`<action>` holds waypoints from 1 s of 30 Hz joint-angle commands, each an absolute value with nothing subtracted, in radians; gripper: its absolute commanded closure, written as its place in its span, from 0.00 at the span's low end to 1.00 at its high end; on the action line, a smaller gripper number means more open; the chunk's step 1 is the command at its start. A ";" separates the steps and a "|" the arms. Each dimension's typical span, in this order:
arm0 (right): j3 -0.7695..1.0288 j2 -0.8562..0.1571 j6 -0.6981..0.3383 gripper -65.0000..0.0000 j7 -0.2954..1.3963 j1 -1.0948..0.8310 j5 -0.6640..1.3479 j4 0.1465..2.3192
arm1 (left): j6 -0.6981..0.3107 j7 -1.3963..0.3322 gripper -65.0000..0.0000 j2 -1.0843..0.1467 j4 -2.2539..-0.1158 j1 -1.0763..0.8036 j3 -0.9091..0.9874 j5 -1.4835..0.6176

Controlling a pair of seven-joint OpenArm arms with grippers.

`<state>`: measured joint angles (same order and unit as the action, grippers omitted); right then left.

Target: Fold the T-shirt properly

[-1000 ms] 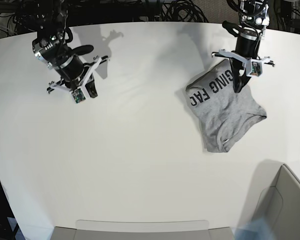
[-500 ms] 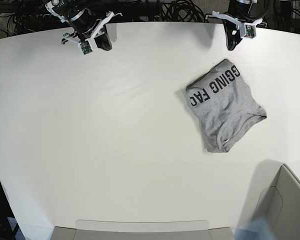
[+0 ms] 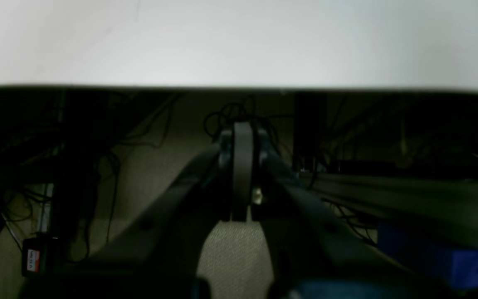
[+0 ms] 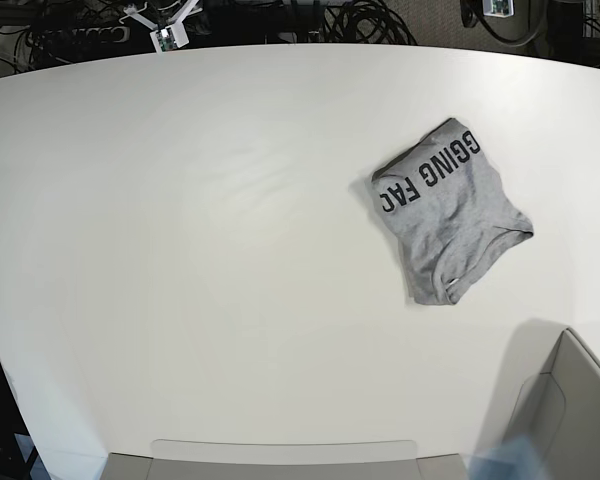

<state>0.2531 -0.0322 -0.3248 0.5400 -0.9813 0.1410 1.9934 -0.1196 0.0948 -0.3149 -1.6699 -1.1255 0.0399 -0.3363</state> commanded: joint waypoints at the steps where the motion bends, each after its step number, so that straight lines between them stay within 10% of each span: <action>1: 0.266 -0.019 -0.329 1.00 0.521 -1.006 0.150 1.991 | -0.113 0.137 1.00 -0.323 -1.643 -1.161 0.030 -0.337; 14: 0.271 0.005 -0.328 1.00 0.291 -0.951 0.147 1.535 | -0.122 0.335 1.00 -0.415 -0.967 -0.898 -0.203 -0.338; 26: 0.272 -0.010 -0.320 1.00 0.039 -0.769 0.147 1.004 | -0.475 0.601 1.00 -0.321 0.000 -0.406 -0.229 -0.334; 30: 0.272 -0.064 -0.320 1.00 -0.041 -0.667 0.147 0.776 | -0.507 0.625 1.00 -0.283 0.000 -0.269 -0.239 -0.332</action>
